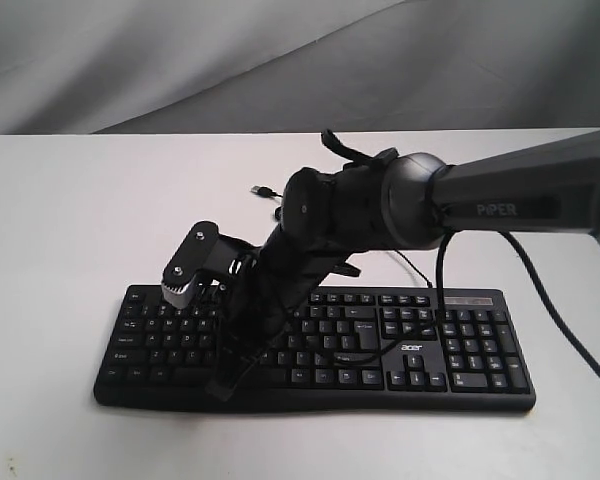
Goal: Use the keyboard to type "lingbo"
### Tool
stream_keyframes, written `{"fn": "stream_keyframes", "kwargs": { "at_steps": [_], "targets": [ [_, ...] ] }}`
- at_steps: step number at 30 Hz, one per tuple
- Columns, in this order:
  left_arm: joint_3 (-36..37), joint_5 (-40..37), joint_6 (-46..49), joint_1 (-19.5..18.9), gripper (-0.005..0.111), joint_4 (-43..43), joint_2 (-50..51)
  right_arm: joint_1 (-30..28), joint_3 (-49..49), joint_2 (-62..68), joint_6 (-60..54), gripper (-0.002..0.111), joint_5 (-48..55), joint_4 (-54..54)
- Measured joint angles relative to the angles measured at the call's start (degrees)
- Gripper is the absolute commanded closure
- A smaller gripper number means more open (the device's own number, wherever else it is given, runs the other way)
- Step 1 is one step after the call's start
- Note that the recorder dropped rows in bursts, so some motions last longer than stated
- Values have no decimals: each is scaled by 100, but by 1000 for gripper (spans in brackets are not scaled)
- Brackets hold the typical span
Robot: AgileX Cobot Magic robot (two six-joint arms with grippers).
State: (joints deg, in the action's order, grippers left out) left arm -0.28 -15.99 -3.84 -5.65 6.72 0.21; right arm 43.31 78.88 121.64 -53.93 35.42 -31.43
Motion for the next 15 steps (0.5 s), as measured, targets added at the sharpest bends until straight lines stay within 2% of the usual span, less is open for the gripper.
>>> {"fn": "stream_keyframes", "kwargs": {
  "at_steps": [15],
  "targets": [
    [0, 0, 0, 0, 106, 0, 0, 0, 0, -133, -33, 108, -15, 7]
  ]
}}
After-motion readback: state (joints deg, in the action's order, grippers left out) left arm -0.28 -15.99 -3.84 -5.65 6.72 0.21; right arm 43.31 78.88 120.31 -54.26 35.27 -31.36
